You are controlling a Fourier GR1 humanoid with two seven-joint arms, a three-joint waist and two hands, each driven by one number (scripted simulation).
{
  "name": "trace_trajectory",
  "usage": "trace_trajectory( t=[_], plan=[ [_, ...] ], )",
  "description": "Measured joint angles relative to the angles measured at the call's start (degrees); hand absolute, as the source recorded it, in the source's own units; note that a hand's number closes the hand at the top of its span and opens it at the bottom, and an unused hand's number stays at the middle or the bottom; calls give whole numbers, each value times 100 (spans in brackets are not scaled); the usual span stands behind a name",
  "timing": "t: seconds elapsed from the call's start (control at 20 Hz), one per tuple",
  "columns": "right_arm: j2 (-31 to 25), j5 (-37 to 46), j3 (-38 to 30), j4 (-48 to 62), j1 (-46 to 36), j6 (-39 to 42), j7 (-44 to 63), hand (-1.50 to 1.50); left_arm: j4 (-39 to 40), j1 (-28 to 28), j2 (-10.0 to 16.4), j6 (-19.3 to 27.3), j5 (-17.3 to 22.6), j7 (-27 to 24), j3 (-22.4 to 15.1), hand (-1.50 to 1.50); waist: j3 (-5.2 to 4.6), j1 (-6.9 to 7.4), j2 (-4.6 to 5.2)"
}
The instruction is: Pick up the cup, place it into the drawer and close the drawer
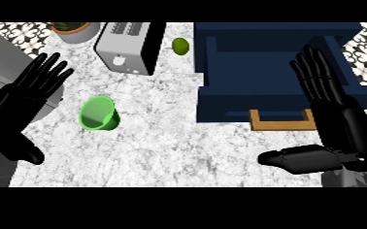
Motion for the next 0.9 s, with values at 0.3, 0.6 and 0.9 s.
trace_trajectory(
  t=[0.3,0.6,0.9],
  plan=[
    [-92,-128,-201,283,-279,152,-81,-150,1577,-559,-27,-374,-1009,-845,38,-150,-1,-14,-4],
    [-93,-101,-255,401,-516,161,-69,-150,2911,-896,-45,-192,-2153,-1962,4,-150,-1,-25,-1],
    [-117,-108,-333,460,-616,185,-65,-150,4386,-1278,37,207,-3023,-2962,-150,-150,-6,-62,11]
  ],
)
